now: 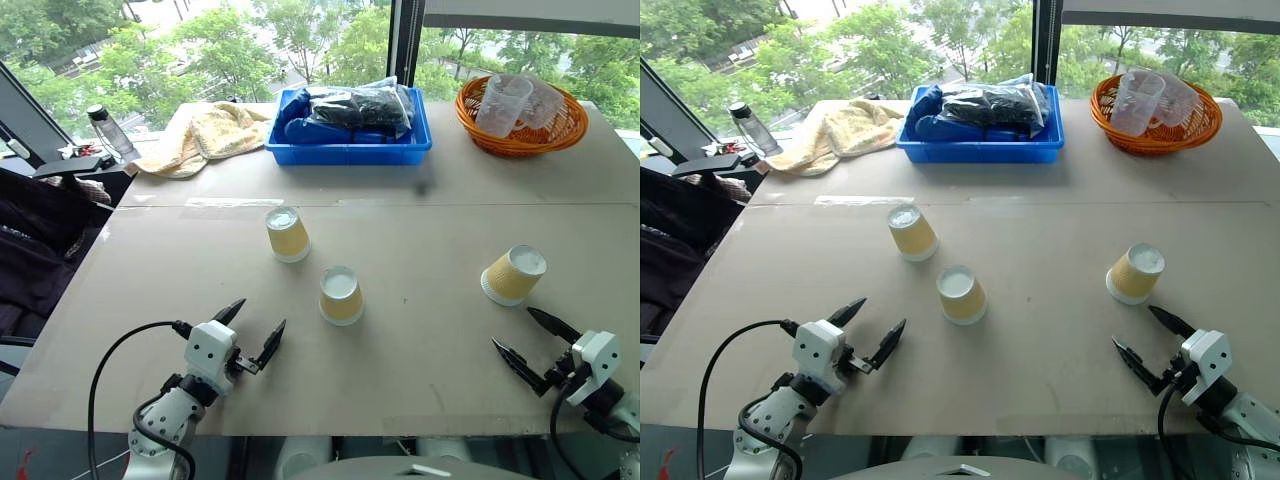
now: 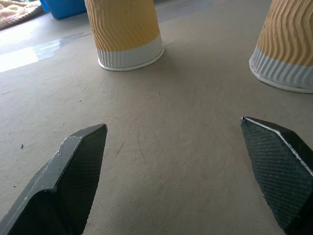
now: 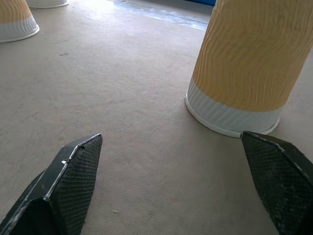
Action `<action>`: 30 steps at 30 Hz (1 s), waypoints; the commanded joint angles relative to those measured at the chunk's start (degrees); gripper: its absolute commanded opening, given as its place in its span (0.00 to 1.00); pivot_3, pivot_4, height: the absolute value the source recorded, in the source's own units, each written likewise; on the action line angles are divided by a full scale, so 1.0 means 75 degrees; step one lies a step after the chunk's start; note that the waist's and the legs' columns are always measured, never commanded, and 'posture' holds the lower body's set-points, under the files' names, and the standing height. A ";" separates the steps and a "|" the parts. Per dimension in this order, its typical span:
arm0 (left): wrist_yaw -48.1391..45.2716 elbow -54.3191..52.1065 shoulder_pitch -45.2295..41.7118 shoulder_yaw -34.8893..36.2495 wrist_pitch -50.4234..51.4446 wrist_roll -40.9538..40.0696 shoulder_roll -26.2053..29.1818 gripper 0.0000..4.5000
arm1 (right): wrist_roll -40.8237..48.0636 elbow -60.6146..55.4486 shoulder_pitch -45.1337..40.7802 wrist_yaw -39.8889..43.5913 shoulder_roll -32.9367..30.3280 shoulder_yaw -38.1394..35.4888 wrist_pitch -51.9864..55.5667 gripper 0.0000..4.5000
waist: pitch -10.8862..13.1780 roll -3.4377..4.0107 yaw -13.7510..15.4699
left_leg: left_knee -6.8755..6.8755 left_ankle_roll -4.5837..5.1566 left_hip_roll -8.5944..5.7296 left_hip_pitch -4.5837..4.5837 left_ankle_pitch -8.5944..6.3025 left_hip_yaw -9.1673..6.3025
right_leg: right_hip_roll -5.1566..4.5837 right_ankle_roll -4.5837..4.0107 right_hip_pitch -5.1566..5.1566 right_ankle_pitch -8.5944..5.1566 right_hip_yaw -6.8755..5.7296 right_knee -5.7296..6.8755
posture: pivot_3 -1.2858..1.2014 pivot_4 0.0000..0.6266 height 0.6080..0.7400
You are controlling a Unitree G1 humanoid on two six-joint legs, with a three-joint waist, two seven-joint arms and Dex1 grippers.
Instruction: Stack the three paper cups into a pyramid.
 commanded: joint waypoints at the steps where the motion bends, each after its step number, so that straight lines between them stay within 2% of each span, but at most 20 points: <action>1: -0.0344 -0.0058 0.0412 -0.0137 0.0427 -0.0229 0.0212 1.00 | 0.0231 -0.0075 0.0177 0.0345 -0.0189 -0.0242 -0.0021 0.99 | 0.0000 0.0001 0.0000 | 0.0000 0.0000 0.0000 0.0000 0.0000 0.0000 | 0.0000 0.0000 0.0000 0.0000 0.0000 -0.0001 | 0.52 0.24 0.95; 5: -0.0761 -0.0820 0.0532 -0.0131 0.0790 -0.0887 0.0457 1.00 | 0.0428 -0.0108 0.0306 0.0641 -0.0331 -0.0320 0.0022 0.99 | 0.0055 -0.0015 0.0000 | -0.0003 0.0000 0.0003 -0.0010 -0.0001 -0.0001 | 0.0001 -0.0001 -0.0001 0.0000 -0.0002 -0.0017 | 0.52 0.24 0.95; 12: -0.0680 -0.1286 0.0532 -0.0286 0.1222 -0.0856 0.0466 1.00 | 0.0415 -0.0081 0.0213 0.0699 -0.0279 -0.0321 0.0022 0.99 | 0.0126 -0.0074 0.0015 | 0.0002 0.0002 -0.0005 -0.0024 -0.0002 0.0000 | -0.0003 -0.0005 -0.0001 0.0005 -0.0006 -0.0026 | 0.52 0.24 0.95; 23: -0.0575 -0.1403 0.0389 -0.0356 0.1438 -0.0802 0.0453 1.00 | 0.0430 -0.0221 0.0150 0.0802 -0.0292 -0.0229 0.0072 0.99 | 0.0129 -0.0080 0.0028 | 0.0011 0.0004 -0.0008 -0.0024 -0.0001 -0.0002 | 0.0006 -0.0028 0.0008 0.0020 -0.0011 -0.0020 | 0.52 0.24 0.95; 27: -0.0976 -0.1389 0.0245 -0.0249 0.1406 -0.1154 0.0617 1.00 | 0.0279 -0.1195 0.0351 0.1097 -0.0418 0.0429 0.0387 0.99 | 0.0130 -0.0082 0.0022 | 0.0014 0.0004 -0.0007 -0.0020 -0.0001 -0.0003 | 0.0008 -0.0027 0.0015 0.0020 -0.0012 -0.0018 | 0.52 0.24 0.95; 30: -0.1597 -0.1413 -0.0010 -0.0175 0.1520 -0.1610 0.0917 1.00 | 0.0130 -0.2218 0.0201 0.0748 -0.0298 0.1203 0.1092 0.99 | 0.0135 -0.0092 0.0017 | 0.0014 0.0004 0.0004 -0.0019 -0.0001 -0.0009 | 0.0022 -0.0030 0.0014 0.0021 -0.0016 -0.0013 | 0.52 0.24 0.95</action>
